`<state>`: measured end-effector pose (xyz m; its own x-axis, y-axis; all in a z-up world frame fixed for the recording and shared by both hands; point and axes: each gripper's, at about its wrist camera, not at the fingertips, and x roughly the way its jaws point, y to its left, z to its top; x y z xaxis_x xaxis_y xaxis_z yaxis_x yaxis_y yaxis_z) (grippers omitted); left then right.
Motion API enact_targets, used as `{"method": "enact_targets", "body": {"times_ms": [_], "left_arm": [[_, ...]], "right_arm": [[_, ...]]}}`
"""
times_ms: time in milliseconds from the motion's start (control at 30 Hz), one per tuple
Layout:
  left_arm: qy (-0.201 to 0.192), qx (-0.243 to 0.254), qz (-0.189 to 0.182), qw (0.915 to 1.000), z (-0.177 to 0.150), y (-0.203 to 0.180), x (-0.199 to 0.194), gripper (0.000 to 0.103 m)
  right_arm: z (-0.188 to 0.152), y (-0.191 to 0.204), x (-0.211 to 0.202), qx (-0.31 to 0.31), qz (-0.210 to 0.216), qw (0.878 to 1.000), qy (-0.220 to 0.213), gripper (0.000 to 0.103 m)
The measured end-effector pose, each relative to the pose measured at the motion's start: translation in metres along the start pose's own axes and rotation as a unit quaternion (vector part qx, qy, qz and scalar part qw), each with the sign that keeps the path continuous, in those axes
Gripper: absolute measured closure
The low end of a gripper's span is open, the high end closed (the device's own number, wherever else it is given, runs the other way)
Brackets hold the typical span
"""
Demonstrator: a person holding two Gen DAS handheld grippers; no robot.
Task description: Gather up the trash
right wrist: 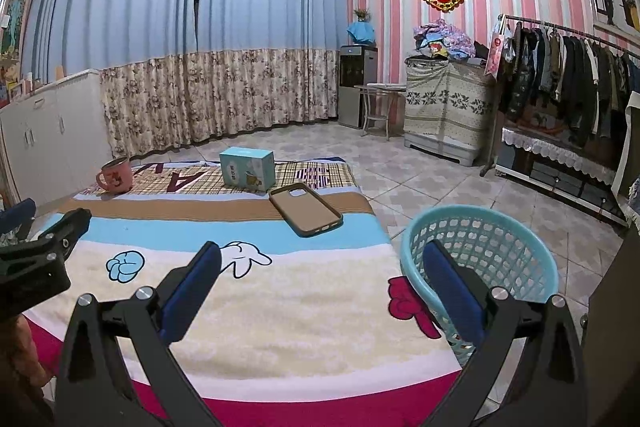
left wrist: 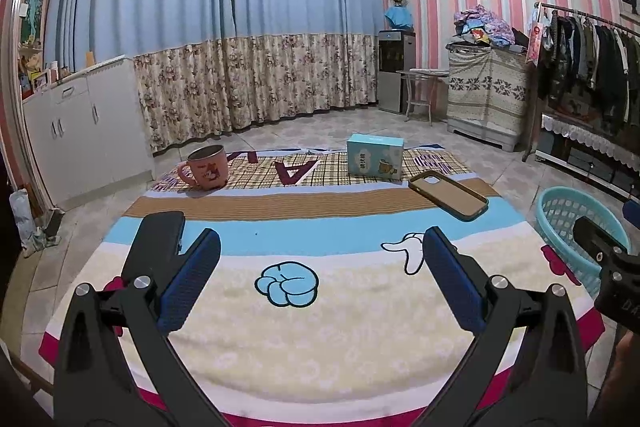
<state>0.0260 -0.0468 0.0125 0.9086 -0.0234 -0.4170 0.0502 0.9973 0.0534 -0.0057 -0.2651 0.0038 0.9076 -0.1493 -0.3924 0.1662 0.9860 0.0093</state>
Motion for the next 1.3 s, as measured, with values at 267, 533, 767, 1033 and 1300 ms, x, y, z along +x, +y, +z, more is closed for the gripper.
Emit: {"method": "enact_targets", "body": {"times_ms": [267,533,767,1033,1300], "left_arm": [[0.000,0.001,-0.002,1.0000,0.0004,-0.0003,0.0002,0.005],[0.000,0.001,-0.002,1.0000,0.0006,-0.0002,0.0004,0.005],[0.000,0.001,0.001,1.0000,0.0000,0.0003,0.0007,0.005],[-0.003,0.001,0.005,1.0000,-0.0006,0.0038,0.0017,0.005],[-0.006,0.000,0.002,1.0000,-0.0006,0.0062,0.0002,0.005]], "right_arm": [[0.0007,0.0021,-0.0001,-0.003,0.000,1.000,0.000,0.005],[0.0003,0.0030,0.0003,-0.002,0.000,1.000,0.000,0.004],[0.0012,0.0050,-0.0003,-0.008,0.000,1.000,-0.002,0.005],[0.0026,0.0064,-0.0017,-0.014,0.001,1.000,-0.004,0.005],[0.0020,0.0059,0.0002,-0.017,-0.001,1.000,-0.002,0.005]]}}
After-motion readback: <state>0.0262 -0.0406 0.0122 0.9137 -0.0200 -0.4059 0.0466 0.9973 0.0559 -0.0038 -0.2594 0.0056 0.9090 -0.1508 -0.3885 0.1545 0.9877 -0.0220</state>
